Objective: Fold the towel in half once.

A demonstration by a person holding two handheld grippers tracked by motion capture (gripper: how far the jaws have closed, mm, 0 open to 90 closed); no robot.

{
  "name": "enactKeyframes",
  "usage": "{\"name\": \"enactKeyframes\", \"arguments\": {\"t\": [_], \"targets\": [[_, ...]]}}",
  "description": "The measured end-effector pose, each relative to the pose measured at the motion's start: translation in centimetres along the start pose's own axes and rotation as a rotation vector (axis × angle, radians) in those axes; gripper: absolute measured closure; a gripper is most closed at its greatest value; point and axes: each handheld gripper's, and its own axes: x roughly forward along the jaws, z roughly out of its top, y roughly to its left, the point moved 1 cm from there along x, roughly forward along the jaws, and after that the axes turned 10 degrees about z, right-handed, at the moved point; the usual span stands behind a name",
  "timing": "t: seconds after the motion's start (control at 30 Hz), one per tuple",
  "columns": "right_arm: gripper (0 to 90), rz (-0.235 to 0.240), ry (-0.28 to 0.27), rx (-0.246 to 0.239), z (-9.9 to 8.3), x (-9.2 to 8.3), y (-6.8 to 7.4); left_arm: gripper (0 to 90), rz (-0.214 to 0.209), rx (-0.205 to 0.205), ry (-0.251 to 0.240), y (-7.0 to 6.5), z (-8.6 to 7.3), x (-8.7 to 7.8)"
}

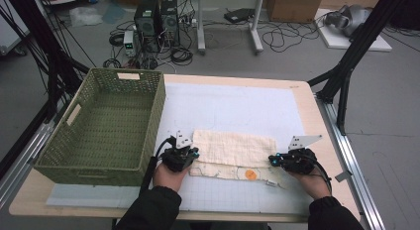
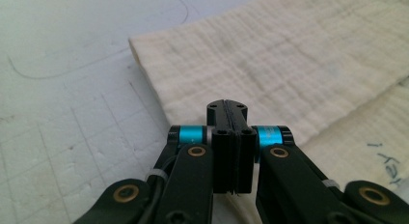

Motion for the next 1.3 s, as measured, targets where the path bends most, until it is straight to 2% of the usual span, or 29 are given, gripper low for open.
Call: {"name": "enactKeyframes", "arguments": {"t": [0.2, 0.3, 0.43, 0.5, 0.6, 0.73, 0.8, 0.87, 0.9, 0.97, 1.03, 1.1, 1.17, 1.23, 1.3], "targets": [[88.3, -0.014, -0.043, -0.006, 0.8, -1.1, 0.1, 88.8, -0.011, -0.01, -0.038, 0.2, 1.1, -0.9], [88.2, -0.013, -0.037, -0.002, 0.8, -1.3, 0.1, 88.7, -0.007, -0.001, -0.025, 0.3, 1.0, -0.8], [87.8, 0.003, -0.002, 0.019, 0.4, -0.6, -0.1, 88.3, -0.025, 0.001, 0.03, 0.2, 0.3, -0.1], [87.7, 0.006, 0.027, 0.023, 0.1, -0.3, -0.2, 88.3, -0.024, 0.002, 0.032, 0.1, -0.2, 0.0], [87.8, 0.007, -0.001, 0.023, 0.1, -0.5, -0.1, 88.4, -0.028, -0.012, 0.022, 0.2, -0.1, -0.1], [87.4, 0.012, -0.027, 0.025, 0.3, -1.0, -0.1, 88.4, -0.03, -0.01, 0.002, 0.2, 0.4, -0.5], [85.1, 0.018, -0.037, 0.034, 0.4, -1.1, -0.2, 88.4, -0.028, -0.014, 0.001, 0.2, 0.5, -0.5], [75.1, 0.016, -0.024, 0.052, 0.2, -0.9, -0.3, 88.4, -0.03, -0.012, 0.011, 0.1, 0.3, -0.3], [73.7, 0.023, -0.014, 0.057, 0.1, -0.8, -0.4, 88.3, -0.03, -0.007, 0.016, 0.1, 0.2, -0.2], [71.1, 0.021, 0.003, 0.037, 0.0, -0.6, -0.2, 88.2, -0.032, -0.005, 0.025, 0.0, 0.0, -0.1], [69.0, 0.039, 0.006, 0.016, 0.1, -0.4, 0.2, 87.9, -0.031, -0.006, 0.031, -0.1, -0.1, 0.1], [67.5, 0.043, 0.034, -0.008, 0.1, 0.1, 0.5, 87.8, -0.033, -0.007, 0.031, -0.2, -0.1, 0.2], [68.1, 0.046, 0.077, -0.023, 0.0, 0.7, 0.6, 87.9, -0.035, -0.011, 0.027, -0.3, -0.1, 0.2], [74.6, 0.032, 0.087, -0.038, 0.1, 0.9, 0.7, 88.2, -0.038, -0.008, 0.029, -0.4, -0.1, 0.2], [82.8, 0.039, 0.088, -0.041, 0.1, 0.9, 0.6, 88.3, -0.041, -0.004, 0.03, -0.4, -0.1, 0.3]]}}
